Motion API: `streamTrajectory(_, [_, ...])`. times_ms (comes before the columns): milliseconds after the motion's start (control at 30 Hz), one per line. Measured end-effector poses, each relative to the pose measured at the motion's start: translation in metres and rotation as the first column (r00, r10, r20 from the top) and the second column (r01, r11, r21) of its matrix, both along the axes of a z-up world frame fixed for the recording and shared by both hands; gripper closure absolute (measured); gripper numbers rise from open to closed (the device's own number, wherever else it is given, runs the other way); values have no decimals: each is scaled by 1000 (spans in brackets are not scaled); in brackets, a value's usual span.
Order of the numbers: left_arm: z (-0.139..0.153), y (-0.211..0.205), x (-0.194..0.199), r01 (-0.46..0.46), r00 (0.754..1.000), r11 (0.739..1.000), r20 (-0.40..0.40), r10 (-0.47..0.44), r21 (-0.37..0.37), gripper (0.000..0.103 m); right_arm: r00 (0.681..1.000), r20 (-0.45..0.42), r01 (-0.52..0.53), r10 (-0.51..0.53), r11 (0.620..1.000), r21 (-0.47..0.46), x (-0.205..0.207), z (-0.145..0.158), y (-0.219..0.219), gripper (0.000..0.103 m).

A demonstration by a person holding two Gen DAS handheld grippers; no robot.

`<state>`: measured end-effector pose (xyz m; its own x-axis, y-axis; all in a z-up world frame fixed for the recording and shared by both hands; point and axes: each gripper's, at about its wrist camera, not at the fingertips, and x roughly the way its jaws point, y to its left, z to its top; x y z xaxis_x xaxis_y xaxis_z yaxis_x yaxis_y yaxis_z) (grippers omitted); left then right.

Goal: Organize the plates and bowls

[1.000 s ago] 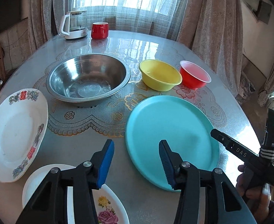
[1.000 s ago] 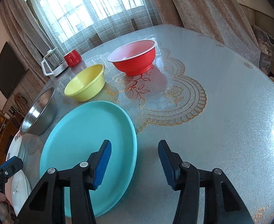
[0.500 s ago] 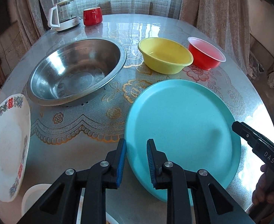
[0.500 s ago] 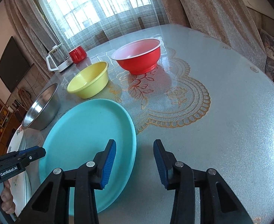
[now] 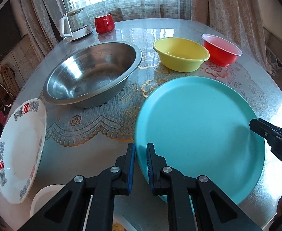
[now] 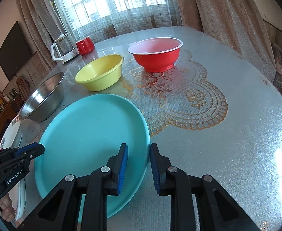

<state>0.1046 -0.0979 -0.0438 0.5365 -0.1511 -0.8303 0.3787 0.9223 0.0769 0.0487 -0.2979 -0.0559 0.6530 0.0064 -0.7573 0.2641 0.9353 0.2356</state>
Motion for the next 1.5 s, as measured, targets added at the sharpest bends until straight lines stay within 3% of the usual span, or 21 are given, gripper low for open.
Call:
streamTrajectory(267, [2, 18, 8, -47, 999, 999, 9, 47, 13, 91, 1000, -2, -17, 18, 996, 87, 13, -1, 9, 81])
streamTrajectory(600, [1, 37, 12, -93, 996, 995, -1, 93, 28, 91, 998, -10, -60, 62, 993, 105, 30, -2, 26, 81])
streamTrajectory(800, [1, 46, 10, -104, 994, 994, -8, 104, 21, 91, 995, -26, -93, 94, 995, 47, 35, -1, 42, 81])
streamTrajectory(1000, [1, 45, 2, -103, 995, 993, 18, 103, 59, 91, 993, -56, -109, 108, 994, -23, 38, 1, 52, 81])
streamTrajectory(1300, [0, 42, 1, -98, 994, 992, 49, 95, 73, 91, 994, -37, -104, 104, 995, 1, 37, 0, 49, 80])
streamTrajectory(1500, [2, 50, 3, -93, 995, 996, 41, 92, 14, 91, 994, -22, -106, 106, 994, 11, 33, 0, 48, 81])
